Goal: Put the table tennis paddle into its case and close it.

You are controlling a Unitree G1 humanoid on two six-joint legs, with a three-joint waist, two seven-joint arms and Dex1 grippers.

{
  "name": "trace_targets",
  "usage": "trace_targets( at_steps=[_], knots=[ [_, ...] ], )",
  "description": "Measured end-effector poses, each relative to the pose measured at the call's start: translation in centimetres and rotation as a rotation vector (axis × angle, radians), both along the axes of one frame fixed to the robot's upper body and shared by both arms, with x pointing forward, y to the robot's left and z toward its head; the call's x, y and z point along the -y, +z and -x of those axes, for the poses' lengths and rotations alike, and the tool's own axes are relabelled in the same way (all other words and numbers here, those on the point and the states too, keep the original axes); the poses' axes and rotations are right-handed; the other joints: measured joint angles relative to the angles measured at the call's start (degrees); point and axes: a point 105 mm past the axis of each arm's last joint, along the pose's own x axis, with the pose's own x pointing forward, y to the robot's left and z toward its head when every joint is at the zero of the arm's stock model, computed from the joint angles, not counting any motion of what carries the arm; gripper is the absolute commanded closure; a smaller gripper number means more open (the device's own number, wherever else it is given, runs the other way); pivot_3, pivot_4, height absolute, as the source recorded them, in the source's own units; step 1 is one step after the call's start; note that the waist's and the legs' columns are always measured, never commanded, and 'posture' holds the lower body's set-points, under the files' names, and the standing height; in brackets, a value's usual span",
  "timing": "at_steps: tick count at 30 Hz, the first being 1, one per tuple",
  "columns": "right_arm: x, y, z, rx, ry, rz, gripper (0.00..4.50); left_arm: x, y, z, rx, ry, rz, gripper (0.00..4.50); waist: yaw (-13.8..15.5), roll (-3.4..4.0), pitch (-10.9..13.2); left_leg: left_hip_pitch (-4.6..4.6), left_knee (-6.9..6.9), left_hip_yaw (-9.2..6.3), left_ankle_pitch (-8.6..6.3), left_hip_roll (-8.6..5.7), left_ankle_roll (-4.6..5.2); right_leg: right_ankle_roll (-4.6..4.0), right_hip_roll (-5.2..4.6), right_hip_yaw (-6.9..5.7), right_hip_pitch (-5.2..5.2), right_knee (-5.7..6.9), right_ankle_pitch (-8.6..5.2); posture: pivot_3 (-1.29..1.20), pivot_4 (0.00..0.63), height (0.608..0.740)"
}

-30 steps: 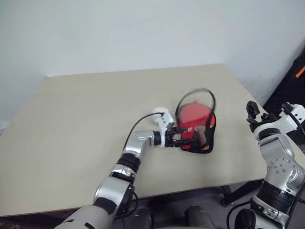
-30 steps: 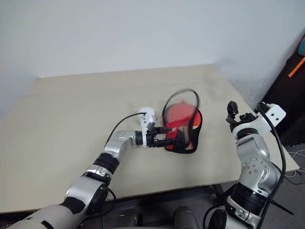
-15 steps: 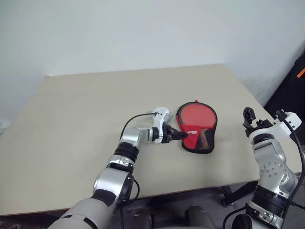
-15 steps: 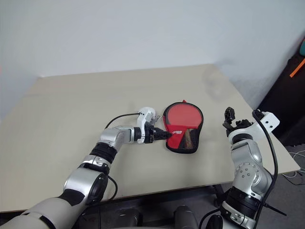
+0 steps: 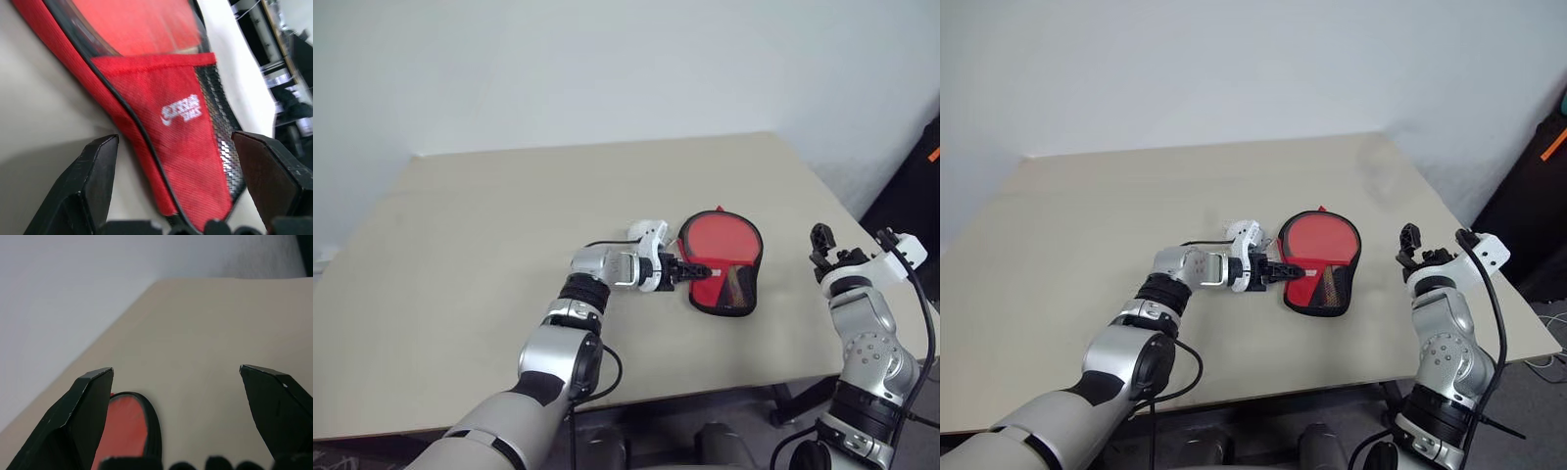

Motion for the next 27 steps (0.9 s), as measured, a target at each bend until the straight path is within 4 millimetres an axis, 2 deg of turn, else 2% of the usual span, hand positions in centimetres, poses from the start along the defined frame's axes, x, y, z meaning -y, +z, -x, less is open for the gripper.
trace_targets(
  at_steps=[4, 7, 16, 17, 24, 27],
  knots=[
    [0.2, -0.2, 0.2, -0.007, -0.014, -0.001, 0.02, 0.9, 0.0, 0.9, -0.048, -0.034, 0.036, 0.60, 0.0, 0.00, 0.0, 0.00, 0.00, 0.00, 0.00, -0.02, 0.00, 0.00, -0.02, 0.00, 0.01, 0.00, 0.00, 0.00, 0.000, 0.740],
    [0.2, -0.1, 0.1, -0.006, -0.016, 0.001, 0.00, 1.6, -0.2, 1.6, -0.081, -0.063, 0.055, 1.19, 0.0, 0.01, 0.0, 0.01, 0.00, 0.01, 0.00, -0.02, 0.00, 0.01, -0.02, 0.00, 0.00, 0.00, 0.00, 0.00, 0.000, 0.740],
    [0.4, -0.1, 0.2, -0.006, -0.023, 0.007, 0.00, 1.6, -1.6, 2.6, -0.180, -0.048, 0.076, 4.36, -0.1, 0.01, 0.0, 0.00, -0.02, 0.01, 0.00, -0.02, 0.00, 0.00, -0.02, 0.00, -0.04, 0.00, -0.01, 0.00, 0.000, 0.740],
    [0.4, -0.1, 0.1, -0.007, -0.022, 0.008, 0.00, 1.7, -1.5, 2.6, -0.182, -0.048, 0.082, 4.47, 0.0, 0.02, 0.0, 0.04, -0.02, 0.01, 0.00, -0.02, 0.00, 0.00, -0.02, 0.01, 0.00, 0.00, -0.01, 0.00, 0.000, 0.740],
    [0.2, -0.2, 0.0, -0.009, -0.016, 0.011, 0.00, 0.9, -1.5, 2.4, -0.191, -0.042, 0.073, 4.47, -0.2, 0.02, 0.0, 0.12, -0.01, 0.04, 0.00, 0.00, -0.01, -0.01, -0.02, 0.02, -0.02, 0.04, -0.01, 0.00, 0.000, 0.740],
    [0.1, -0.2, 0.0, -0.010, -0.011, 0.012, 0.00, -0.1, -1.3, 3.3, -0.219, -0.093, 0.085, 4.47, -0.8, 0.04, 0.0, 0.12, -0.22, 0.04, 0.00, 0.01, 0.00, -0.01, -0.01, 0.06, -0.07, 0.04, -0.01, 0.00, 0.000, 0.740]
  ],
)
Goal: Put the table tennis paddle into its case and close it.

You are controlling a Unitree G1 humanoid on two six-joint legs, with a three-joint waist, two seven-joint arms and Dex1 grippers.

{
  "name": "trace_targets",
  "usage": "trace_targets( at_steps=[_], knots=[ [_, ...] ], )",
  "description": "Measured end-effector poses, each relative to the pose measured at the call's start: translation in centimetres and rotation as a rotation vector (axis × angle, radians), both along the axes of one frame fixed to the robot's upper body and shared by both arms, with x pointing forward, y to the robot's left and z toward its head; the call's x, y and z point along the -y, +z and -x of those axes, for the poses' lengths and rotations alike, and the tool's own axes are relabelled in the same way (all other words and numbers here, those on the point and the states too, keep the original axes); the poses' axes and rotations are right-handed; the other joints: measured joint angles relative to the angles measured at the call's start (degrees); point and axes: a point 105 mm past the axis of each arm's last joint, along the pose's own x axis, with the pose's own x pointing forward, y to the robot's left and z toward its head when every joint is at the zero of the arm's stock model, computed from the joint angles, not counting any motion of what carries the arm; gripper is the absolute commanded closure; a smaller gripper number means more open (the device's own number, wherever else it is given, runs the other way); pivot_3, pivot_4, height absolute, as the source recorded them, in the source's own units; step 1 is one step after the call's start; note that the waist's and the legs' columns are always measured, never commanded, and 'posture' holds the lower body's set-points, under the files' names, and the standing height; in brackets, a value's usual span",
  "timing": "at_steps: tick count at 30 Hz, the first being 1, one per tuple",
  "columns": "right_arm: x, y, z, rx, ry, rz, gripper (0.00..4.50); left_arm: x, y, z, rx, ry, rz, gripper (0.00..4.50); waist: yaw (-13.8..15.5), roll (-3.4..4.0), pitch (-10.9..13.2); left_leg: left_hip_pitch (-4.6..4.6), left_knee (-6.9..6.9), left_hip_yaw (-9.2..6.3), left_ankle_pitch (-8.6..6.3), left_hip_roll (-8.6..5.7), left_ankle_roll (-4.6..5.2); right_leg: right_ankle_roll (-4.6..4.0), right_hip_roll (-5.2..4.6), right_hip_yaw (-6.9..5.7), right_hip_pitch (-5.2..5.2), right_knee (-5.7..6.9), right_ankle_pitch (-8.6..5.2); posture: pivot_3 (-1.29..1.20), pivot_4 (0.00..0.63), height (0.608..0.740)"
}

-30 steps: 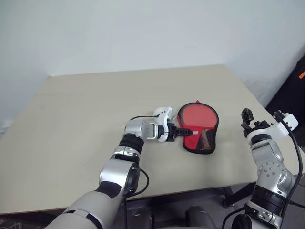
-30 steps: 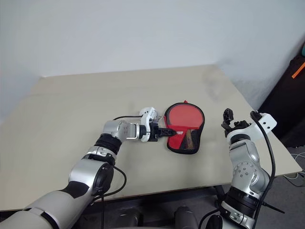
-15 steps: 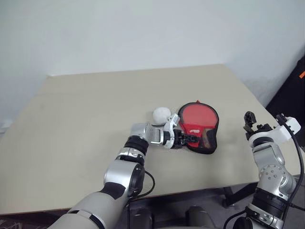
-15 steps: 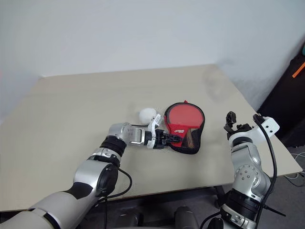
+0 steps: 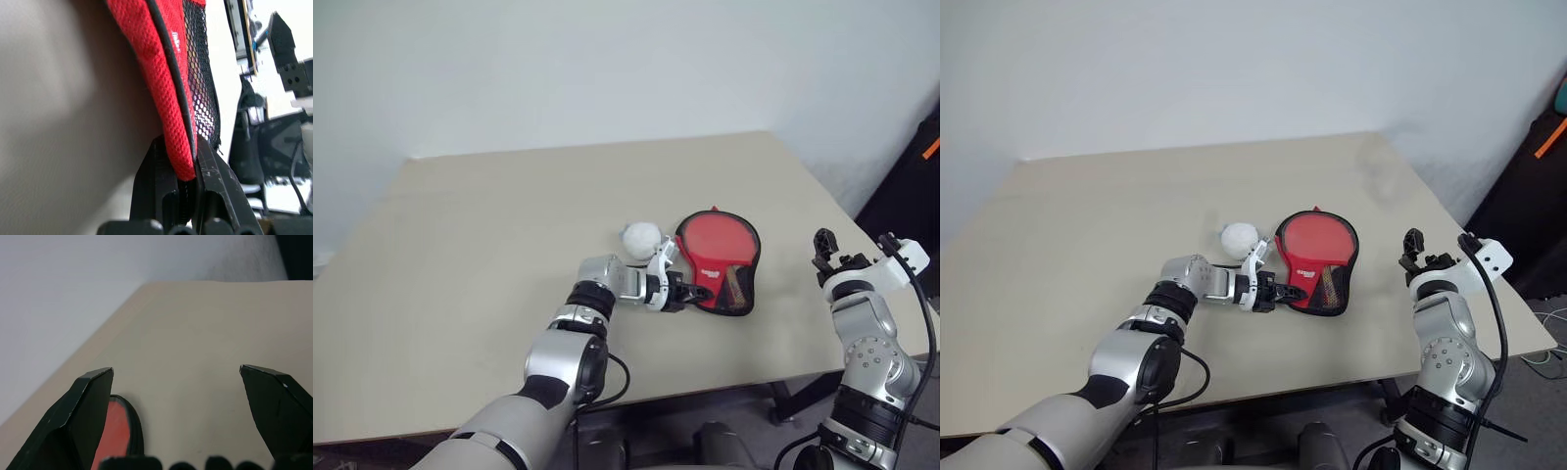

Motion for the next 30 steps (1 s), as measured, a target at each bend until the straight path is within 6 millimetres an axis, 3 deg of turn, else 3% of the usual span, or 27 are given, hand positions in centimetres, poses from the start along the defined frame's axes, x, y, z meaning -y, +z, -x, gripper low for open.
trace_targets(
  at_steps=[9, 14, 17, 21, 25, 30],
  knots=[
    [-0.4, -0.4, 0.0, -0.016, 0.014, 0.004, 0.00, -5.8, 0.7, 5.5, -0.168, -0.182, 0.043, 4.47, -1.2, 0.07, 0.0, 0.17, -0.38, 0.03, 0.02, 0.06, 0.02, -0.17, 0.08, 0.14, -0.08, 0.09, -0.10, 0.00, 0.000, 0.740],
    [-0.5, -1.0, 0.2, -0.045, 0.029, 0.017, 0.00, -9.6, 1.5, 7.5, -0.189, -0.225, 0.036, 4.47, -1.2, 0.07, 0.1, 0.18, -0.28, 0.05, 0.02, 0.08, 0.01, -0.34, 0.07, 0.14, -0.07, 0.12, -0.18, 0.00, 0.000, 0.740],
    [-0.9, -1.3, 0.1, -0.060, 0.047, 0.019, 0.00, -11.4, 0.9, 8.5, -0.215, -0.236, -0.009, 4.47, -1.1, 0.09, 0.1, 0.17, -0.28, 0.04, 0.02, 0.09, 0.01, -0.35, 0.07, 0.13, -0.09, 0.12, -0.20, 0.00, 0.000, 0.740],
    [-1.3, -1.4, 0.1, -0.068, 0.062, 0.022, 0.00, -12.8, 0.4, 9.4, -0.211, -0.262, -0.034, 4.47, -1.1, 0.07, 0.1, 0.15, -0.32, 0.06, 0.02, 0.10, 0.01, -0.36, 0.08, 0.13, -0.13, 0.11, -0.20, 0.00, 0.000, 0.740],
    [-1.4, -1.5, 0.1, -0.071, 0.065, 0.022, 0.00, -12.8, -0.2, 9.1, -0.164, -0.261, -0.025, 4.47, -0.8, 0.09, 0.1, 0.15, -0.30, 0.06, 0.02, 0.10, 0.01, -0.36, 0.07, 0.11, -0.10, 0.09, -0.20, 0.00, 0.000, 0.740],
    [-1.7, -1.6, 0.0, -0.076, 0.075, 0.022, 0.00, -12.9, -1.0, 8.8, -0.110, -0.256, -0.030, 3.05, -0.6, 0.17, 0.1, 0.20, -0.24, 0.05, 0.05, 0.10, 0.05, -0.37, 0.06, 0.11, -0.09, 0.11, -0.19, 0.00, 0.000, 0.740]
  ],
)
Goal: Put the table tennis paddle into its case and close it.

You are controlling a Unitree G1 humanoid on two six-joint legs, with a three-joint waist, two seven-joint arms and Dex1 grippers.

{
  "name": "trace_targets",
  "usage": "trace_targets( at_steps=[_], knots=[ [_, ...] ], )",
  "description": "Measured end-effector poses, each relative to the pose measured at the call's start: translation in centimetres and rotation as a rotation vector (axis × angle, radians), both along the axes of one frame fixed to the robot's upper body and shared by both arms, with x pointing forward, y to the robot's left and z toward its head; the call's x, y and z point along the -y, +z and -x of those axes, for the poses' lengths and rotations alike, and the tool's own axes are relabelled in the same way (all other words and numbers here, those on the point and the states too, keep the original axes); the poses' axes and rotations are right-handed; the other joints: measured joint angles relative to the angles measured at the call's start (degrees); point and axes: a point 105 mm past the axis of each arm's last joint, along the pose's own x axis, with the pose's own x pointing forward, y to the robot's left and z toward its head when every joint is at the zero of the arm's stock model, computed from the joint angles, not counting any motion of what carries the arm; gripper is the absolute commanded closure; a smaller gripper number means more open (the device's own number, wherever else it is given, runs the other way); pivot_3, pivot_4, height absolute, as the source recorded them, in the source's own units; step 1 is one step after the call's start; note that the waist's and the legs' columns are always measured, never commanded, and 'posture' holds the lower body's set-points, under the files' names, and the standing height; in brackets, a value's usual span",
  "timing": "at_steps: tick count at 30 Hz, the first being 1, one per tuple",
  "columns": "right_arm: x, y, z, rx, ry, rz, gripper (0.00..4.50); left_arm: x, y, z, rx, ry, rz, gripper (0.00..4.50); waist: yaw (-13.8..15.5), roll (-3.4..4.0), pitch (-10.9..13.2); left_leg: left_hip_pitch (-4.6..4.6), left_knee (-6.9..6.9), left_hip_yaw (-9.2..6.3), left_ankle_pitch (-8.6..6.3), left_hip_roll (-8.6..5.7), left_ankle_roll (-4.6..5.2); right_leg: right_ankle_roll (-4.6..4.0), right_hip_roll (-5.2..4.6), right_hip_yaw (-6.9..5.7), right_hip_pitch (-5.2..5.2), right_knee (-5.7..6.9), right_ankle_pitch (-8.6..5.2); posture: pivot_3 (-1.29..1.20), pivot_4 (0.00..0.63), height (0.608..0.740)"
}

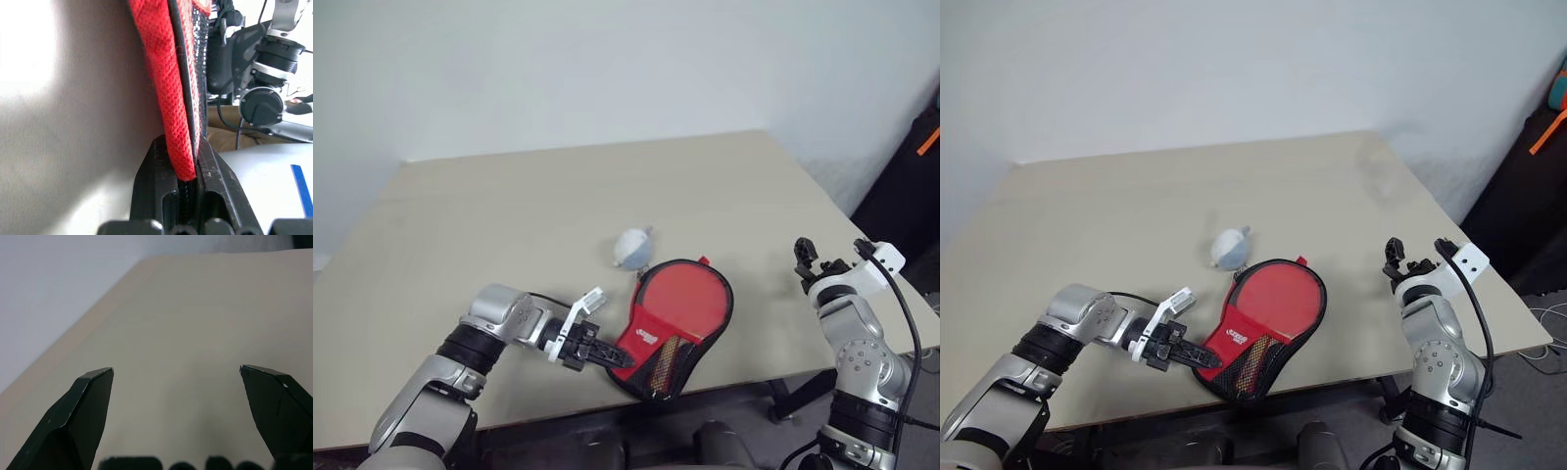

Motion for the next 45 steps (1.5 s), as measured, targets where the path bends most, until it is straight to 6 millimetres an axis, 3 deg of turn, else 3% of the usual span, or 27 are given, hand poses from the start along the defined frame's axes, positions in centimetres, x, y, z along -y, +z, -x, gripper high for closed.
trace_targets(
  at_steps=[8, 14, 18, 21, 27, 32, 39, 45],
  knots=[
    [0.3, -0.1, 0.0, -0.002, -0.006, 0.005, 0.00, -0.1, 1.2, 0.1, 0.013, -0.027, 0.084, 0.49, -0.2, 0.01, 0.0, 0.01, 0.01, 0.00, 0.02, 0.01, 0.02, 0.00, 0.01, 0.00, 0.00, 0.02, 0.00, 0.00, 0.000, 0.740],
    [-0.3, 0.3, -0.3, 0.020, 0.023, 0.011, 0.00, -0.1, 1.3, -0.8, 0.214, -0.076, 0.091, 0.49, -0.1, 0.02, 0.0, 0.00, 0.02, 0.00, 0.08, 0.01, 0.12, 0.00, 0.00, -0.01, 0.03, 0.02, 0.01, 0.00, 0.000, 0.740],
    [-0.8, 0.7, -0.7, 0.034, 0.060, 0.031, 0.00, -0.7, 2.3, -4.9, 0.446, -0.048, 0.053, 0.49, 0.0, -0.12, 0.1, -0.11, 0.03, -0.04, 0.14, 0.01, 0.15, 0.00, 0.01, -0.10, -0.04, 0.01, 0.02, 0.00, 0.000, 0.740],
    [-1.1, 1.0, -1.0, 0.043, 0.085, 0.046, 0.00, -0.2, 4.0, -6.5, 0.568, -0.094, 0.071, 0.49, -0.1, -0.10, 0.1, -0.10, 0.08, 0.01, 0.23, 0.00, 0.10, 0.00, 0.00, -0.05, 0.05, -0.01, 0.04, 0.00, 0.000, 0.740],
    [-1.4, 1.3, -1.4, 0.042, 0.108, 0.064, 0.00, 4.4, 4.6, -6.5, 0.686, -0.201, 0.212, 0.49, 0.0, -0.11, 0.1, -0.27, -0.25, 0.00, 0.25, 0.00, 0.13, 0.13, 0.01, -0.01, -0.14, -0.04, 0.13, 0.00, 0.000, 0.740],
    [-1.7, 1.1, -1.6, 0.032, 0.118, 0.085, 0.00, 7.8, 2.9, -6.7, 0.776, -0.232, 0.195, 0.49, -0.1, -0.12, 0.1, -0.38, -0.22, 0.02, 0.25, -0.05, 0.13, 0.13, 0.00, 0.04, -0.17, -0.11, 0.13, 0.00, 0.000, 0.740],
    [-1.3, 1.4, -2.4, 0.008, 0.150, 0.159, 0.00, 6.8, 0.5, -6.1, 1.089, -0.322, 0.161, 0.49, -0.3, -0.12, 0.0, 0.09, 0.07, 0.12, 0.28, -0.03, 0.17, -0.01, 0.02, 0.12, 0.26, -0.04, 0.05, 0.00, 0.000, 0.740],
    [-2.9, 2.3, -4.4, 0.023, 0.232, 0.186, 0.00, 6.3, 0.1, -6.3, 1.167, -0.316, 0.164, 0.49, -0.4, -0.12, -0.1, 0.13, 0.07, 0.07, 0.40, -0.02, 0.37, 0.03, 0.06, 0.10, 0.26, 0.01, 0.10, 0.00, 0.000, 0.740]
  ],
)
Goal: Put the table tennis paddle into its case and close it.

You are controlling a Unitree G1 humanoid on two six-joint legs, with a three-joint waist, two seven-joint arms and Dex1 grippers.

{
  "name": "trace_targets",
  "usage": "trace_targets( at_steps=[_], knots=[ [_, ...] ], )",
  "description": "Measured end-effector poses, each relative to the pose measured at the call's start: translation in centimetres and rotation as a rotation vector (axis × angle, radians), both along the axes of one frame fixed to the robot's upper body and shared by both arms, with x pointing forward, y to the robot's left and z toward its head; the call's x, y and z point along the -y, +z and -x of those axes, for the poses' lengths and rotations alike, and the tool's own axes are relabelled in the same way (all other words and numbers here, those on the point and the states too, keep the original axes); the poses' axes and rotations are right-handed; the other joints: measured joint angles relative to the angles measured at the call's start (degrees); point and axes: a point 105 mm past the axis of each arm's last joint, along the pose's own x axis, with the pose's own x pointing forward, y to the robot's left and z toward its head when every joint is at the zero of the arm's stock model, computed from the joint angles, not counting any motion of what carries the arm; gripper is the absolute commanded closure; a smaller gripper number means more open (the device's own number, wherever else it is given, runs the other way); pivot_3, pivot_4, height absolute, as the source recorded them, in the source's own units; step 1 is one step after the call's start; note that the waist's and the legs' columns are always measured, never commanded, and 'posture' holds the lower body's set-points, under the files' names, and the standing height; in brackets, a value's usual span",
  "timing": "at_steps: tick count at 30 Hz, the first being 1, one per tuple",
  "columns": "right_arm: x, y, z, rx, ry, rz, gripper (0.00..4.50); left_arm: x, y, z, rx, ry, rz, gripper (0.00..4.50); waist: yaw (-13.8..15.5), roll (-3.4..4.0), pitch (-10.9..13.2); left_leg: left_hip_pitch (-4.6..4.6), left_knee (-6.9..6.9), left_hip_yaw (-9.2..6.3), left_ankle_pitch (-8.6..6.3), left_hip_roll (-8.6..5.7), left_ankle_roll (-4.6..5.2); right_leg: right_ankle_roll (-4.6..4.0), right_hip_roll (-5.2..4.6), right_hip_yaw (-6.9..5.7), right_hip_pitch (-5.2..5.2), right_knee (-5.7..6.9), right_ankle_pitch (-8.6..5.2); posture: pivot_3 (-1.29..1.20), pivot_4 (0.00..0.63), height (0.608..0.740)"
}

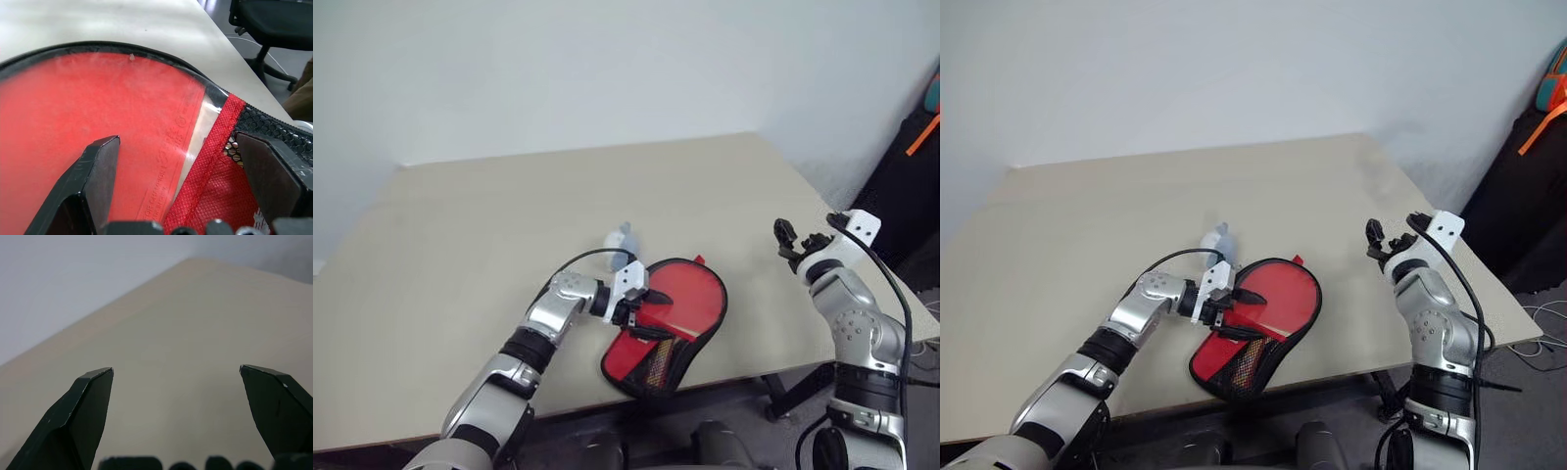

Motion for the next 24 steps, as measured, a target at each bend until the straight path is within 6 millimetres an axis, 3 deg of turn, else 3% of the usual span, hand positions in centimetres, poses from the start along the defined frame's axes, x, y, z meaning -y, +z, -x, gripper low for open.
trace_targets(
  at_steps=[7, 13, 16, 20, 24],
  knots=[
    [-4.2, 1.6, -2.4, 0.028, 0.181, 0.000, 0.00, -0.4, -0.4, -0.4, 0.033, 0.040, 0.015, 0.49, 0.1, 0.13, -0.3, 0.04, 0.01, -0.03, 0.08, -0.01, 0.14, 0.04, 0.00, -0.02, 0.12, 0.00, 0.06, 0.00, 0.000, 0.740],
    [-11.7, 1.6, -3.5, -0.035, 0.513, -0.008, 0.00, -0.1, -0.8, -0.6, 0.020, 0.070, 0.018, 0.49, 0.1, 0.27, -0.4, 0.70, -0.01, -0.12, 0.07, -0.02, 0.11, 0.03, -0.01, -0.14, 0.77, -0.10, 0.04, 0.00, 0.000, 0.740],
    [-14.4, 1.8, -3.7, -0.048, 0.616, -0.023, 0.00, 0.2, -0.9, -0.6, 0.020, 0.078, 0.023, 0.49, 0.3, 0.27, -0.4, 0.64, 0.00, -0.12, -0.06, -0.05, -0.11, 0.04, -0.06, -0.16, 0.90, -0.18, 0.03, 0.00, 0.000, 0.740],
    [-15.7, 1.7, -4.1, -0.073, 0.670, -0.013, 0.00, 0.2, -1.0, -0.5, 0.017, 0.083, 0.024, 0.49, 0.3, 0.25, -0.4, 0.63, 0.00, -0.15, -0.07, -0.09, -0.11, 0.04, -0.07, -0.15, 0.93, -0.16, 0.03, 0.00, 0.000, 0.740],
    [-16.9, -0.3, -4.9, -0.182, 0.680, 0.036, 0.00, 0.1, -1.0, -0.6, 0.017, 0.088, 0.025, 0.49, 0.1, 0.28, -0.5, 0.68, -0.04, -0.17, -0.06, -0.09, -0.11, 0.04, -0.06, -0.17, 0.93, -0.11, 0.04, 0.00, 0.000, 0.740]
  ],
)
